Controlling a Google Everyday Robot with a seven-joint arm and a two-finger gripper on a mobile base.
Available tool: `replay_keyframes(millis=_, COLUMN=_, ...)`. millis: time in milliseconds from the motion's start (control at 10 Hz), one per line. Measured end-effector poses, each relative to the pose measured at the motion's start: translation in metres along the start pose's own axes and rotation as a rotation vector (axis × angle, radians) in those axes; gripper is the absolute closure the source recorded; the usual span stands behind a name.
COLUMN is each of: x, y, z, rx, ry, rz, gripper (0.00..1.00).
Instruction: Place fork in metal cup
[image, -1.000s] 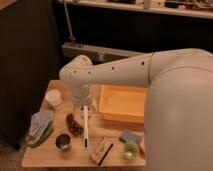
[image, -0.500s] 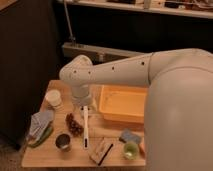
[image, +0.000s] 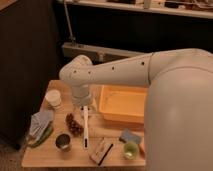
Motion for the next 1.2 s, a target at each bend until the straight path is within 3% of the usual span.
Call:
replay_keyframes(millis=1000, x=0.0, y=-0.002, z=-0.002, rx=0.003, ry=-0.006, rz=0.006, gripper=0.35)
replay_keyframes(millis=1200, x=-0.004, y=-0.026, z=-0.02, rx=0.02, ry=-0.047, rz=0.058, gripper=0.35)
